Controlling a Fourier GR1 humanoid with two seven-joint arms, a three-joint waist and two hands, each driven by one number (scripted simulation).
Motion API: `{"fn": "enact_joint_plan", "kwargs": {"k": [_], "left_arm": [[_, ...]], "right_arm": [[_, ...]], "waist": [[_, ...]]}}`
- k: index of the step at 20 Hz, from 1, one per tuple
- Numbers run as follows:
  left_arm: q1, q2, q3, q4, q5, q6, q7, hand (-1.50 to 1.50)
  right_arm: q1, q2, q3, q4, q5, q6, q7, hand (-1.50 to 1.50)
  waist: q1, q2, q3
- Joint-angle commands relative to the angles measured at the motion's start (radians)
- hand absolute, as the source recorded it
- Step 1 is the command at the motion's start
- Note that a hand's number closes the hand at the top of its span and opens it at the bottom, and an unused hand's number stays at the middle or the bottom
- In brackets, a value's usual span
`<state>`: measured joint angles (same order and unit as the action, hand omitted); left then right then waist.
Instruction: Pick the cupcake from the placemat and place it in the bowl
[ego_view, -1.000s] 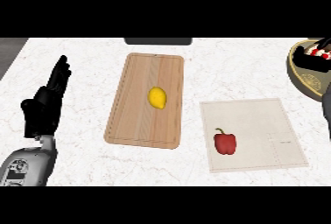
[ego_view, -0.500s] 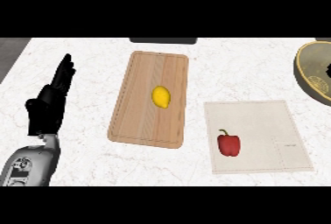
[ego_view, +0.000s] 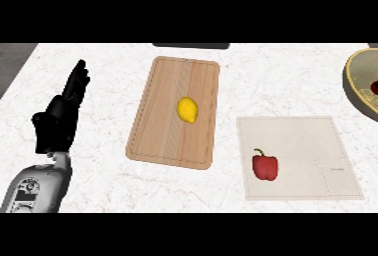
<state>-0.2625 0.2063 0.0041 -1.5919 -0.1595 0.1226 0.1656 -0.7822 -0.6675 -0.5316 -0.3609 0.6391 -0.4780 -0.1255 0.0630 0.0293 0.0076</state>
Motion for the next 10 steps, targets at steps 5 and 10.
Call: {"fn": "enact_joint_plan", "kwargs": {"k": [5, 10], "left_arm": [[-0.004, 0.001, 0.002, 0.006, 0.0, -0.007, -0.005, 0.0], [-0.019, 0.013, 0.026, 0.006, 0.023, -0.023, 0.007, 0.0]], "right_arm": [[-0.016, 0.003, -0.122, 0.069, -0.141, 0.083, -0.247, -1.5], [-0.003, -0.076, -0.2, 0.099, -0.214, 0.133, -0.324, -1.5]], "waist": [[0.002, 0.003, 0.001], [-0.011, -0.003, 0.0]]}}
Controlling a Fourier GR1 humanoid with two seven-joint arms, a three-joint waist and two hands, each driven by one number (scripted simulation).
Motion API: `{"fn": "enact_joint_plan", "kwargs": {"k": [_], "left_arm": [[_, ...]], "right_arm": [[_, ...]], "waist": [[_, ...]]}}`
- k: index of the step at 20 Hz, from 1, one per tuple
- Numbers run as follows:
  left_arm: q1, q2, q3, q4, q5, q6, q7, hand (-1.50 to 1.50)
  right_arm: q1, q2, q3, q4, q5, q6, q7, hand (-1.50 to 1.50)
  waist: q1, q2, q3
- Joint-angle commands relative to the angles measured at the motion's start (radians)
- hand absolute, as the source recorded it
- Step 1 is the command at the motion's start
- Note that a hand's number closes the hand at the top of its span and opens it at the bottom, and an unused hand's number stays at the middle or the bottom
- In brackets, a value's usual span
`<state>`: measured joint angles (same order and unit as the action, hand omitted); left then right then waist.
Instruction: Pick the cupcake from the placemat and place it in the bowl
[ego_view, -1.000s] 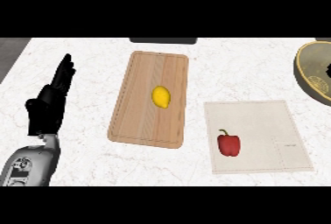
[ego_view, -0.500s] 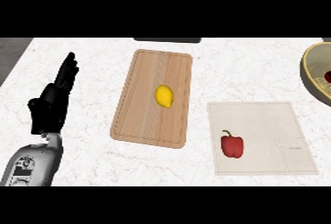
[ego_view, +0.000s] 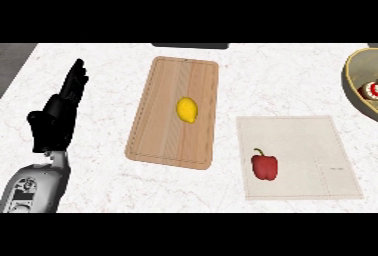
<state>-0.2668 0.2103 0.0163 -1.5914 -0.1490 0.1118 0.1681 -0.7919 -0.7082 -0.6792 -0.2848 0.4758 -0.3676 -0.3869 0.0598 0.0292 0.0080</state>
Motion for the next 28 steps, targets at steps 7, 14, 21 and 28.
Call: {"fn": "enact_joint_plan", "kwargs": {"k": [7, 14, 21, 28], "left_arm": [[0.045, 0.019, 0.022, -0.044, 0.006, -0.013, 0.017, 0.0], [0.05, -0.023, -0.004, -0.024, -0.061, 0.045, 0.012, 0.0], [0.059, 0.0, 0.029, -0.079, -0.025, -0.003, 0.065, 0.0], [0.041, 0.055, 0.112, -0.065, 0.02, -0.063, 0.048, 0.0]], "right_arm": [[0.077, -0.073, -0.148, 0.068, -0.165, 0.152, -0.152, -1.5], [0.2, -0.14, -0.176, 0.058, -0.25, 0.442, -0.244, -1.5], [0.329, -0.11, -0.143, 0.002, -0.306, 0.534, -0.321, -1.5], [0.406, -0.048, -0.097, -0.133, -0.383, 0.56, -0.298, -1.5]], "waist": [[-0.024, -0.015, -0.003], [-0.055, -0.025, -0.006], [-0.057, -0.029, -0.007], [-0.063, -0.031, -0.009]]}}
